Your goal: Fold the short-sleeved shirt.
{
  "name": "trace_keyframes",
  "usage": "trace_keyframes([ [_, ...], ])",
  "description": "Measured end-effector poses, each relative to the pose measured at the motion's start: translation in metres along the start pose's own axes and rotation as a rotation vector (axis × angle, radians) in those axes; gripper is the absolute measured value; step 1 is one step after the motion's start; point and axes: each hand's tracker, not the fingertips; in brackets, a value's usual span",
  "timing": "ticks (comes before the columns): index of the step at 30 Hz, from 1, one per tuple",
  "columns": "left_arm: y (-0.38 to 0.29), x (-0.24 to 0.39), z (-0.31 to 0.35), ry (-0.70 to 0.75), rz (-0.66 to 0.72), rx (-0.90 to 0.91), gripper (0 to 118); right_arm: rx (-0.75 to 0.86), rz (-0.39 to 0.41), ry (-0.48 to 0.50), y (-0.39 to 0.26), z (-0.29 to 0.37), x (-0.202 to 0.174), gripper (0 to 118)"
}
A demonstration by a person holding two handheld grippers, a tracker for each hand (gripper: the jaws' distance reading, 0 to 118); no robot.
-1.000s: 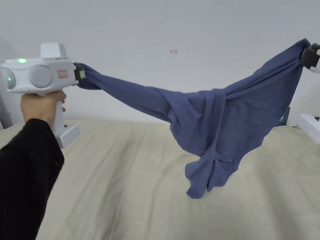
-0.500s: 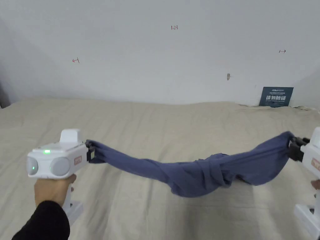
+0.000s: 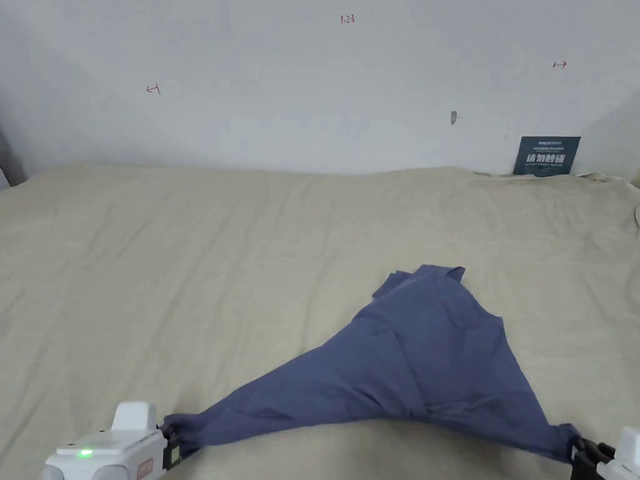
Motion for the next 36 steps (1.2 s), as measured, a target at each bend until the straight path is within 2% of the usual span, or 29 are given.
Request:
trace_keyframes([
  [19,-0.092,-0.03,0.079,-0.005,0.006,-0.03,2,-0.049,-0.071,0.027,-0.076,0.102,0.015,2],
  [20,-0.094,-0.032,0.079,-0.003,0.011,-0.034,2,-0.061,-0.076,0.026,-0.08,0.107,0.005,2],
  [27,-0.106,-0.026,0.071,0.008,0.026,-0.072,2,-0.207,-0.115,-0.023,-0.1,0.082,0.006,2],
  [36,-0.106,-0.023,0.072,0.02,0.085,-0.071,6,-0.297,-0.095,-0.069,-0.101,0.067,-0.016,2],
])
